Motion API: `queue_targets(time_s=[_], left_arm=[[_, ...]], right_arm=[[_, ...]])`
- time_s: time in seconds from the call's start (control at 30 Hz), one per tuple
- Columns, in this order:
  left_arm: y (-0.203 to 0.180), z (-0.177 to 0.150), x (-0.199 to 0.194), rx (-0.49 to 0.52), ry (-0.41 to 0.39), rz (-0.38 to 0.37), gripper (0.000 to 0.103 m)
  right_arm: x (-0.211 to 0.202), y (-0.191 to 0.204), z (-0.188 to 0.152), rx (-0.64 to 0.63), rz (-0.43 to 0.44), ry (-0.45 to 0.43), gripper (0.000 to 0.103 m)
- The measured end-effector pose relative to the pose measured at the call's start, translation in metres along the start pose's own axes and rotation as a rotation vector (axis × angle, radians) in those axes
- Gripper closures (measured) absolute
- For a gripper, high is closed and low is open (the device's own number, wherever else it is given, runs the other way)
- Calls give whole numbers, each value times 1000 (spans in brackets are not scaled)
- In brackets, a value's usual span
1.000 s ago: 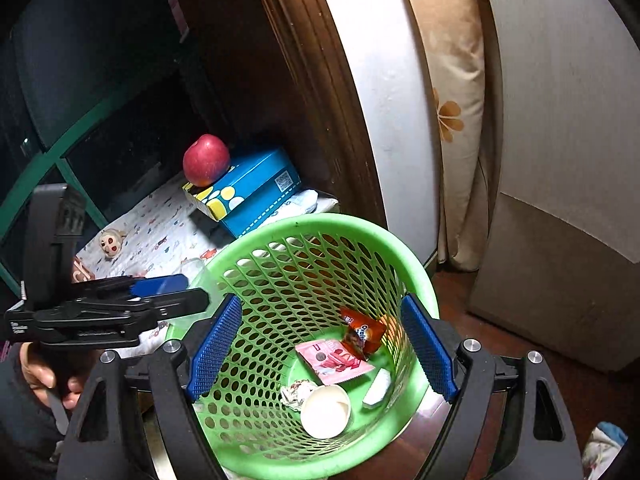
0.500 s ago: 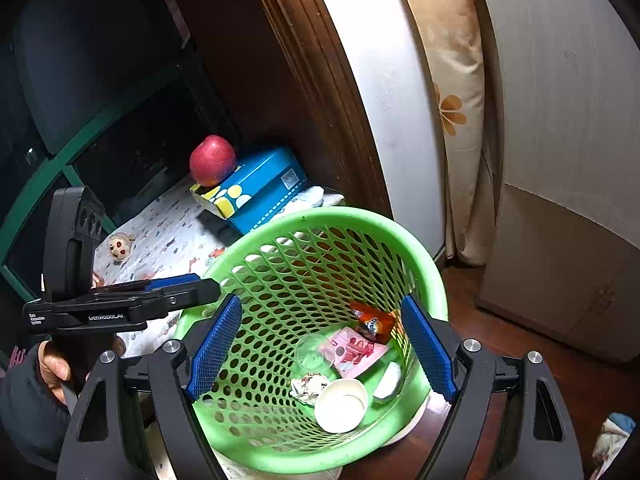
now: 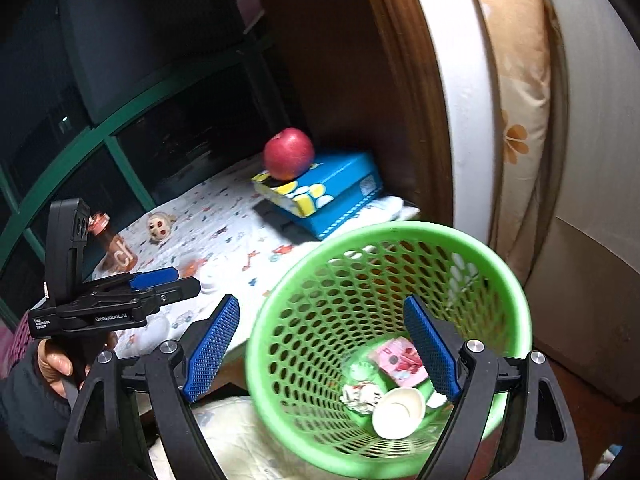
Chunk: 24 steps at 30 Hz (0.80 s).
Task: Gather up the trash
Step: 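Move both tools back over the bed toward the lids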
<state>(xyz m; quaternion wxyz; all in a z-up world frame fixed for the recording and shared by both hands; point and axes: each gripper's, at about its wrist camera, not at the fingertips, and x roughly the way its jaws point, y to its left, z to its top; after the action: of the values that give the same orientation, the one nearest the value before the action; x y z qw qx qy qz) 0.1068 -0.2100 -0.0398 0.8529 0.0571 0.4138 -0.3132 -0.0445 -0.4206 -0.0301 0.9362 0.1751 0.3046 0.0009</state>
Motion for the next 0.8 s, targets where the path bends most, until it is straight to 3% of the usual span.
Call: queue_targets(time_s=[0.37, 0.47, 0.8], left_arm=[[100, -45, -32, -159, -2, 175, 28], [126, -62, -39, -210, 4, 215, 20], [169, -102, -24, -306, 82, 254, 16]], right_arm=[[38, 69, 3, -92, 102, 51, 20], [48, 85, 2, -108, 125, 64, 20], [70, 116, -8, -146, 174, 116, 19]])
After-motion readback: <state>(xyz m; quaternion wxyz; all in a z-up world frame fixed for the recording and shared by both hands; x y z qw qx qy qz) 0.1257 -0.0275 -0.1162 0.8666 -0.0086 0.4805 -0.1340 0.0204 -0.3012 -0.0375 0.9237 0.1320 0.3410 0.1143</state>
